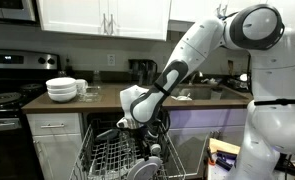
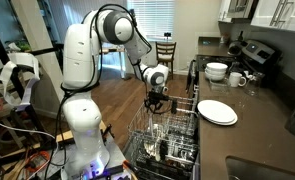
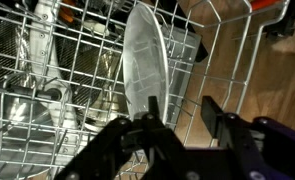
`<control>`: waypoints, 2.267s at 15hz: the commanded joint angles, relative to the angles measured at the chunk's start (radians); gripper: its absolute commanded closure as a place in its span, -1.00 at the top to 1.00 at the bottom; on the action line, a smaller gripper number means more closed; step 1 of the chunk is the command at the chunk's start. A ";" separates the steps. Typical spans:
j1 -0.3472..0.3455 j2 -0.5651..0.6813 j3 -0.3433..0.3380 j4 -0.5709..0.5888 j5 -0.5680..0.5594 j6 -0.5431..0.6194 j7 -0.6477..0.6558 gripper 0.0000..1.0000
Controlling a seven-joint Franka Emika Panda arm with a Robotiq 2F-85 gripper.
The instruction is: Pick up the white plate from the dishwasher and position it among the white plates on the counter
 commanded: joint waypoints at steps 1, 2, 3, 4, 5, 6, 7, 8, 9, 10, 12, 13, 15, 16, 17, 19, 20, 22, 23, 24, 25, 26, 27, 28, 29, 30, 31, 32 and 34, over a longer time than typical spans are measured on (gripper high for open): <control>-0.023 0.019 0.016 0.001 -0.005 0.030 -0.048 -0.06; -0.024 0.023 0.016 0.001 -0.005 0.033 -0.054 -0.07; -0.024 0.027 0.016 0.001 -0.005 0.036 -0.059 -0.05; -0.025 0.031 0.017 0.001 -0.004 0.039 -0.064 -0.02; -0.026 0.034 0.017 0.002 -0.004 0.043 -0.069 -0.02; -0.026 0.037 0.018 0.002 -0.004 0.046 -0.073 0.02; -0.027 0.041 0.018 0.002 -0.004 0.051 -0.078 0.04; -0.027 0.046 0.019 0.002 -0.004 0.054 -0.084 0.08; -0.028 0.051 0.020 0.003 -0.003 0.060 -0.091 0.08; -0.029 0.056 0.020 0.003 -0.004 0.064 -0.096 0.12; -0.031 0.066 0.022 0.004 -0.003 0.077 -0.108 0.11; -0.032 0.072 0.023 0.004 -0.004 0.084 -0.113 0.09; -0.036 0.084 0.026 0.005 -0.006 0.096 -0.121 -0.01; -0.037 0.088 0.027 0.005 -0.007 0.099 -0.125 -0.18; -0.040 0.093 0.029 0.006 -0.005 0.102 -0.130 -0.25; -0.043 0.099 0.032 0.006 -0.002 0.106 -0.139 -0.65; -0.046 0.102 0.034 0.006 0.002 0.108 -0.144 -0.81; -0.052 0.101 0.042 0.005 0.014 0.107 -0.156 -0.97; -0.056 0.100 0.047 0.006 0.024 0.101 -0.159 -0.98; -0.059 0.096 0.049 0.007 0.026 0.093 -0.153 -1.00; -0.062 0.092 0.051 0.007 0.029 0.084 -0.151 -0.92; -0.064 0.088 0.052 0.009 0.031 0.071 -0.144 -0.93; -0.066 0.085 0.054 0.010 0.035 0.059 -0.141 -0.93; -0.068 0.082 0.054 0.012 0.039 0.046 -0.138 -0.93; -0.075 0.079 0.060 0.015 0.054 0.031 -0.145 -0.93; -0.082 0.078 0.064 0.020 0.068 0.012 -0.149 -0.93; -0.087 0.078 0.066 0.025 0.080 -0.007 -0.153 -0.93; -0.095 0.077 0.068 0.032 0.097 -0.031 -0.162 -0.93; -0.108 0.071 0.067 0.043 0.125 -0.070 -0.175 -0.93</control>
